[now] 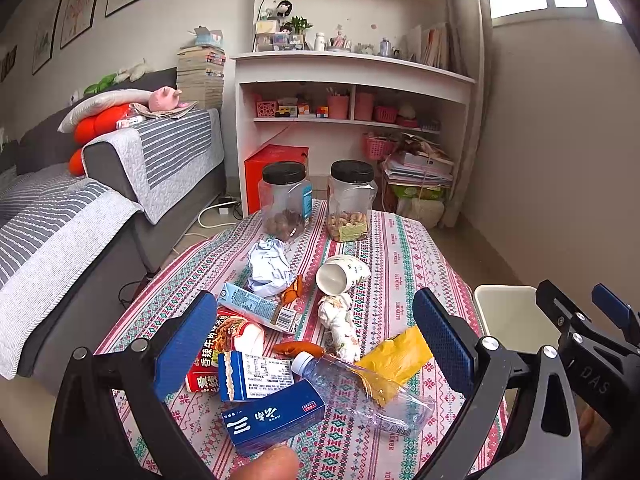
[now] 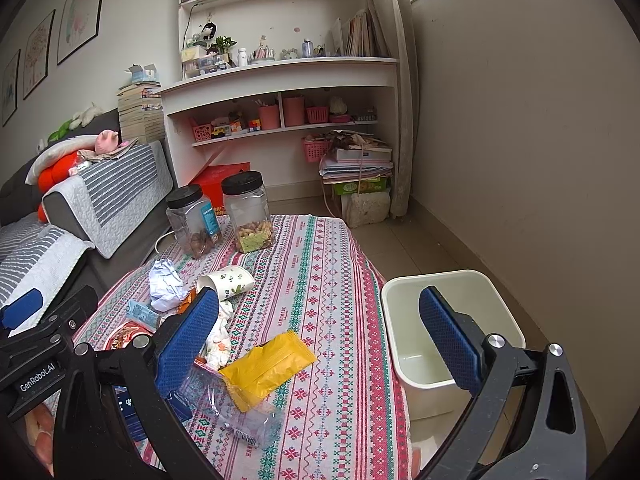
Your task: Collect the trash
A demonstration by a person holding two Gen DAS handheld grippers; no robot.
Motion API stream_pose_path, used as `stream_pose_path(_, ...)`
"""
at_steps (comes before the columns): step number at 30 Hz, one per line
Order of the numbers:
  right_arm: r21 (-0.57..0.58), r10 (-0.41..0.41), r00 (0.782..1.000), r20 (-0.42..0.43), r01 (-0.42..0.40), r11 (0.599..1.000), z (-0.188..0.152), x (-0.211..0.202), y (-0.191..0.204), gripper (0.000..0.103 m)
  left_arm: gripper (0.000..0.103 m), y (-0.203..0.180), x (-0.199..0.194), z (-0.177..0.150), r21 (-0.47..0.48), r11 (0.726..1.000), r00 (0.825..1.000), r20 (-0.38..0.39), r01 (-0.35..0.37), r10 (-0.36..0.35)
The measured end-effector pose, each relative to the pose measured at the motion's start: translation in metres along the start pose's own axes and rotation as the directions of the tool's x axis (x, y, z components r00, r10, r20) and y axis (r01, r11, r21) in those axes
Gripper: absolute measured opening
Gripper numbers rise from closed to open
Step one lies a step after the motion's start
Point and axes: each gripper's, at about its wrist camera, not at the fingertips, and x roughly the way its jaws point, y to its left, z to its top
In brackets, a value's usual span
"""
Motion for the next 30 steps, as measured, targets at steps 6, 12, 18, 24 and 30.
stream_pose_path(6, 0.001, 0.000, 1.000, -0.002, 0.000, 1.000, -0.0017, 0.0012, 0.0010, 0.096, 0.095, -0.0002, 0.0001, -0.0005, 0.000, 1.000, 1.000, 0.000, 0.000, 0.000)
stream_pose_path(12, 0.002, 0.000, 1.000, -0.004, 0.000, 1.000, -0.0023, 0.0013, 0.0012, 0.096, 0.095, 0.0000, 0.0019, -0.0024, 0.000, 1.000, 1.000, -0.002, 0.000, 0.000)
stream_pose_path(18, 0.003, 0.000, 1.000, -0.005, 0.000, 1.000, -0.0021, 0.0016, 0.0008, 0.096, 0.095, 0.0003, 0.0017, -0.0021, -0.001, 1.000, 1.000, -0.001, 0.000, 0.000)
stream_pose_path(24, 0.004, 0.001, 1.000, -0.007, -0.001, 1.000, -0.0019, 0.0018, 0.0004, 0.096, 0.095, 0.0004, 0.0015, -0.0018, -0.001, 1.000, 1.000, -0.002, 0.000, 0.000)
stream_pose_path(30, 0.003, 0.001, 1.000, -0.008, -0.001, 1.000, -0.0021, 0.0021, 0.0007, 0.096, 0.095, 0.0006, 0.0016, -0.0020, -0.001, 1.000, 1.000, -0.003, 0.001, -0.001)
